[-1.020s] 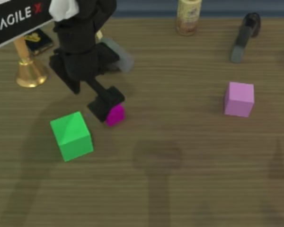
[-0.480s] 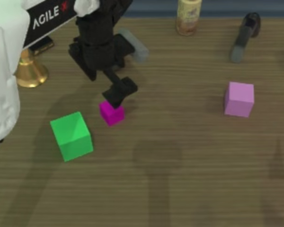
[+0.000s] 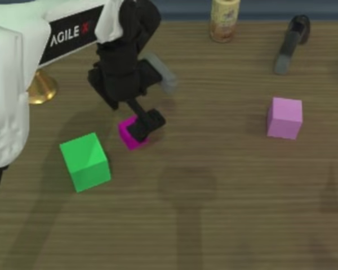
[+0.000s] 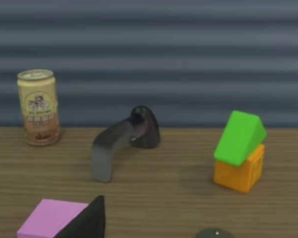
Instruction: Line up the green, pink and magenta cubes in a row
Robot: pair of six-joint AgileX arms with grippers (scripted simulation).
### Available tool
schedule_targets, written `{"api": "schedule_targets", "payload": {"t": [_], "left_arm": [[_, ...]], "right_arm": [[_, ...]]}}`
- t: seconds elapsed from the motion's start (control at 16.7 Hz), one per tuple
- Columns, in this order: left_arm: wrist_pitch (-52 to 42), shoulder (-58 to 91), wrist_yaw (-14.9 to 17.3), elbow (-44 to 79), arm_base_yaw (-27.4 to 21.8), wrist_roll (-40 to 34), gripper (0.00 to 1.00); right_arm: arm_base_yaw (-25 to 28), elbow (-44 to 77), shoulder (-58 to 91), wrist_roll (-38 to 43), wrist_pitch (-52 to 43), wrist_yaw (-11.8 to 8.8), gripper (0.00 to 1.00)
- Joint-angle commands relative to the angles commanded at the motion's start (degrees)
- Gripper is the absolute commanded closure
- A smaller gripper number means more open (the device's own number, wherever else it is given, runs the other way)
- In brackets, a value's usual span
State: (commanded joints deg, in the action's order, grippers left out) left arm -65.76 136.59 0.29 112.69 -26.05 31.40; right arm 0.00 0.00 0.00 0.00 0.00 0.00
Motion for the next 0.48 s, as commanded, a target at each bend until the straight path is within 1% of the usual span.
{"api": "schedule_targets", "payload": {"t": [0.12, 0.24, 0.48], "left_arm": [[4.94, 1.17, 0.01, -3.51, -0.02, 0.01, 0.0], [7.54, 2.01, 0.02, -5.75, -0.04, 0.02, 0.0], [7.94, 2.17, 0.02, -6.1, -0.04, 0.02, 0.0]], "right_arm": [[0.0, 0.0, 0.0, 0.0, 0.0, 0.0, 0.0], [0.0, 0.0, 0.0, 0.0, 0.0, 0.0, 0.0], [0.0, 0.0, 0.0, 0.0, 0.0, 0.0, 0.0]]}}
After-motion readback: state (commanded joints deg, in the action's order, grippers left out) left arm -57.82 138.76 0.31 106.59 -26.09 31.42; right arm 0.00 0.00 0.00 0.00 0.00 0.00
